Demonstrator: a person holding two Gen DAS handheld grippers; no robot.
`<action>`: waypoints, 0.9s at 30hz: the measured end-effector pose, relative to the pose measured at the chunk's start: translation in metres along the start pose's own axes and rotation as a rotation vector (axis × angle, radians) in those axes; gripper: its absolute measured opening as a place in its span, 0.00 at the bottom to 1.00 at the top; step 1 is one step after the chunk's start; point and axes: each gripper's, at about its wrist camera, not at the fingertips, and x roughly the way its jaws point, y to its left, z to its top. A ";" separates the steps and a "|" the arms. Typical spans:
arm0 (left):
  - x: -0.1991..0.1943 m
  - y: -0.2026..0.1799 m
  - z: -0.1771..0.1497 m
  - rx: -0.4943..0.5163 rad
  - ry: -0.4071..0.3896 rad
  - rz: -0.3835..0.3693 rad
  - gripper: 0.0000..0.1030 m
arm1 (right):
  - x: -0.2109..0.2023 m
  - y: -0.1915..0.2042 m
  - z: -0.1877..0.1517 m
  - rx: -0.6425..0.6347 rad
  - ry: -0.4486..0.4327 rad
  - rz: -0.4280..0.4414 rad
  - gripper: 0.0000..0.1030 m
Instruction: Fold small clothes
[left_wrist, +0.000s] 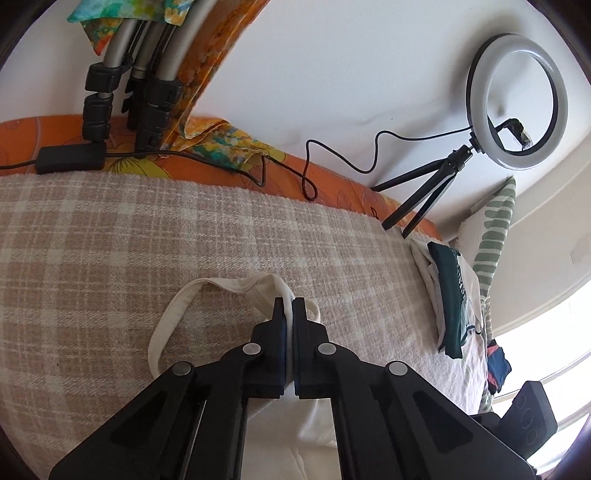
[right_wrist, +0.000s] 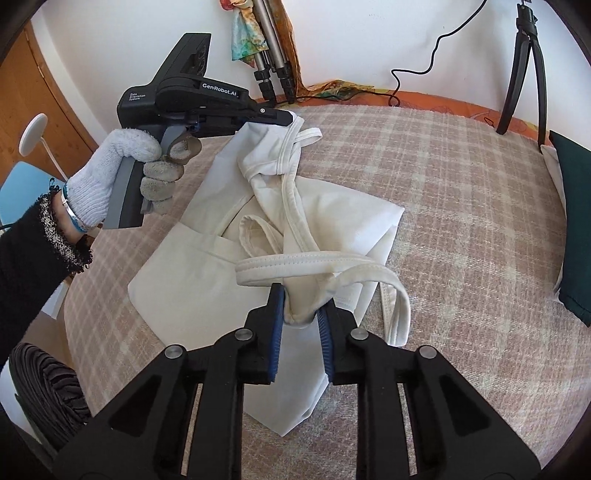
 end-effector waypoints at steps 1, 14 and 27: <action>-0.005 -0.001 -0.002 0.009 -0.016 0.009 0.00 | -0.002 -0.001 0.001 0.003 -0.009 -0.004 0.13; -0.106 -0.028 -0.073 0.043 -0.172 0.055 0.00 | -0.048 0.007 0.008 -0.011 -0.134 -0.091 0.09; -0.113 -0.039 -0.193 0.183 0.001 0.242 0.04 | -0.050 0.027 -0.055 -0.056 -0.004 -0.172 0.11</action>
